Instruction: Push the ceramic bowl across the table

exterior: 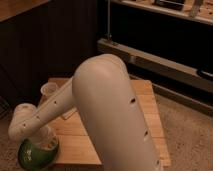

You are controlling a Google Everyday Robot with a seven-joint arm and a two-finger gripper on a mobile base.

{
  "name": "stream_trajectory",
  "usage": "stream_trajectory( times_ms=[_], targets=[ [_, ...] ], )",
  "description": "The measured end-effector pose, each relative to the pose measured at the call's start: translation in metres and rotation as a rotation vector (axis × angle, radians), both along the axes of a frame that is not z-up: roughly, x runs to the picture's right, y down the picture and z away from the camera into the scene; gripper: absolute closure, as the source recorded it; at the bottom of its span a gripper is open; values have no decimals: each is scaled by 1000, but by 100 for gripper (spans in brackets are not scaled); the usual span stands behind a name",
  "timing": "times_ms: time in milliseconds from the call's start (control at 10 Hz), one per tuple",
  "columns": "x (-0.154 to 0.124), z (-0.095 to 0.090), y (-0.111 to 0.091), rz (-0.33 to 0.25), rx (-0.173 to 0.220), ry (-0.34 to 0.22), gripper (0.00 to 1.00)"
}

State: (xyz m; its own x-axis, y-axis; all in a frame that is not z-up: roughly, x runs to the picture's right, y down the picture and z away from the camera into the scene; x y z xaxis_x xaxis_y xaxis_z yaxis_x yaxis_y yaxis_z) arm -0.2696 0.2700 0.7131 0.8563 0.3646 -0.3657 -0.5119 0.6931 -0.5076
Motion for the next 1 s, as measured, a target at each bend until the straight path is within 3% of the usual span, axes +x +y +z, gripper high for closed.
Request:
stream_trajectory(
  times_ms=[500, 1000],
  targets=[
    [-6, 5, -2, 103, -78, -131, 91],
    [-14, 8, 2, 114, -98, -201, 91]
  ],
)
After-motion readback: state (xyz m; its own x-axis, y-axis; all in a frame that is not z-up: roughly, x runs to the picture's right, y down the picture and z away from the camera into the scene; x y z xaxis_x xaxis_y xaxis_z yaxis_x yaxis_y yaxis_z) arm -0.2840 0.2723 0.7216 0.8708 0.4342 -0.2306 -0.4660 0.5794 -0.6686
